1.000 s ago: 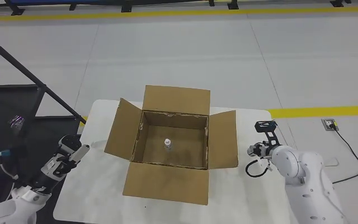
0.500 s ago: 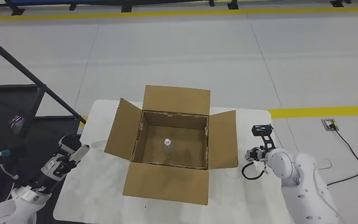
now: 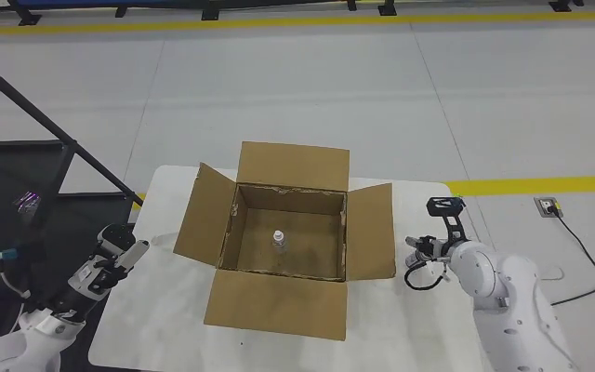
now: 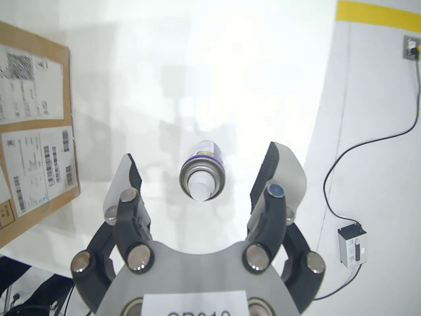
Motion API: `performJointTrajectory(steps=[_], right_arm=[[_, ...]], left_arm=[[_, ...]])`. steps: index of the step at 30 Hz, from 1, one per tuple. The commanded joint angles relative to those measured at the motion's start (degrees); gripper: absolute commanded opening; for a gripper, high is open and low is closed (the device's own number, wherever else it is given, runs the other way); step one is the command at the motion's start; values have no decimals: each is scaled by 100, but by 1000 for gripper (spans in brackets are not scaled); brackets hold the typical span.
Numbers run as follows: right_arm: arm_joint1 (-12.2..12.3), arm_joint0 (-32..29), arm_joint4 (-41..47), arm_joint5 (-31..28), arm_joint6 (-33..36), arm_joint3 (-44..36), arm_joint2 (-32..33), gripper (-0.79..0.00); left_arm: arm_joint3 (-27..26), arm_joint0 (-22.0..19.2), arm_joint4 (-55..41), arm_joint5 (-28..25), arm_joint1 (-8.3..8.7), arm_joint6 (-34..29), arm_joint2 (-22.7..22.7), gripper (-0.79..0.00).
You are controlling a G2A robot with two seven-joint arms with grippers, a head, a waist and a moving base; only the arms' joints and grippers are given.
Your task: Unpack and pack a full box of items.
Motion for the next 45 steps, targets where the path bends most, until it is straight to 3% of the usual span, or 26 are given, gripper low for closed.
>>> performJointTrajectory(steps=[1,7,12,16,23,31,43,44,45], right_arm=[[10,-101,-246,158,-145,-639,55,0],[3,6,-677,192,-433,-1850,-158,0],[-95,597,-309,-174,-412,-1842,-1066,0],[-229,1366,-65,-573,-10,-1102,-2057,0],[-693,2612,1248,-746,-106,723,-3602,0],[-1156,3246,2267,-1091,-542,2271,-4523,0],[-1850,3854,2253,-1208,-1185,4139,-5546,0],[-1902,3870,2287,-1222,-1264,4244,-5580,-46],[-1950,3897,2297,-1246,-1318,4360,-5614,-142]], left_arm=[[-35,28,32,13,0,40,45,0],[-7,79,137,47,11,127,125,0],[84,103,195,229,18,193,199,0],[89,104,197,249,19,194,209,0],[89,104,197,249,19,194,209,0],[89,104,197,249,19,194,209,0],[89,104,197,249,19,194,209,0],[89,104,197,249,19,194,209,0],[89,104,197,249,19,194,209,0]])
